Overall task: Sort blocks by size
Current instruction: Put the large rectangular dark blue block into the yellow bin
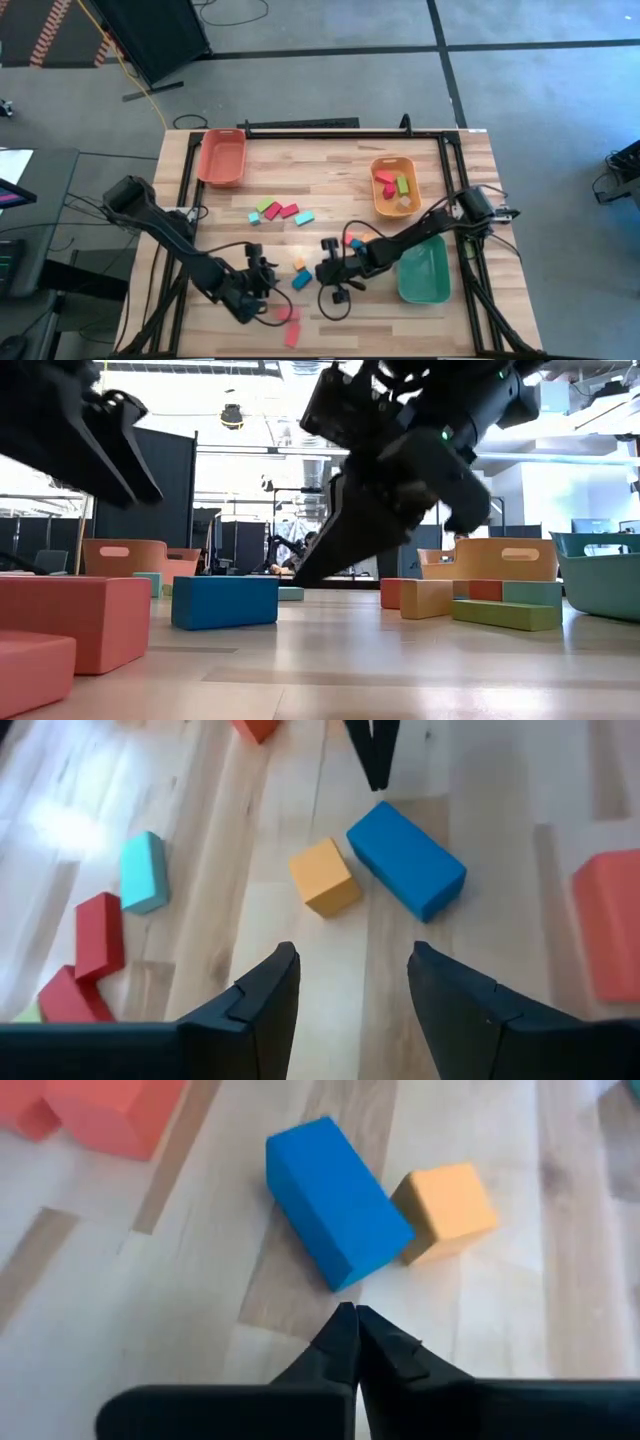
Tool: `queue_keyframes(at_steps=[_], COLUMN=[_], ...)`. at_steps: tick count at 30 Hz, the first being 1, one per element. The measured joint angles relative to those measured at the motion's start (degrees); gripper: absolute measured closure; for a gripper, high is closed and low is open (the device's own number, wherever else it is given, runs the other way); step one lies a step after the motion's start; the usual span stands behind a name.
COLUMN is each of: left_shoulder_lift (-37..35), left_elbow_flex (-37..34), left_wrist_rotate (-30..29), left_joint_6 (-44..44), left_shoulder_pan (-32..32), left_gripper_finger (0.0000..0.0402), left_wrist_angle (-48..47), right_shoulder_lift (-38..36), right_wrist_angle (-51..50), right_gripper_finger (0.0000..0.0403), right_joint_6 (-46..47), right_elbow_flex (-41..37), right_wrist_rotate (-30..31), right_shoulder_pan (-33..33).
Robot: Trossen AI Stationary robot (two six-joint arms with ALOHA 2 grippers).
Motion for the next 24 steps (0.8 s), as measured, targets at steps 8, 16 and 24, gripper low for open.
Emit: queue_keyframes(at_steps=[8, 16, 24], left_shoulder_lift=[-3.62, -3.64, -3.64], left_elbow_flex=[0.02, 0.02, 0.02], left_wrist_rotate=[0.22, 0.26, 0.26], left_joint_6=[-4.09, -6.03, -5.74], left_shoulder_pan=[-3.89, -4.44, -4.44], left_gripper_finger=[0.0223, 0.0223, 0.0223], left_wrist_angle=[-3.13, -3.11, -3.05], right_shoulder_lift=[-2.14, -2.11, -2.11], right_wrist_angle=[1.27, 7.14, 13.25], right_gripper_finger=[0.0287, 0.0126, 0.0111], right_joint_6=[-8.08, -12.43, -16.6], right_elbow_flex=[0.02, 0.0, 0.0], right_wrist_rotate=[-4.42, -5.45, -11.88], right_shoulder_pan=[0.88, 0.26, -0.58])
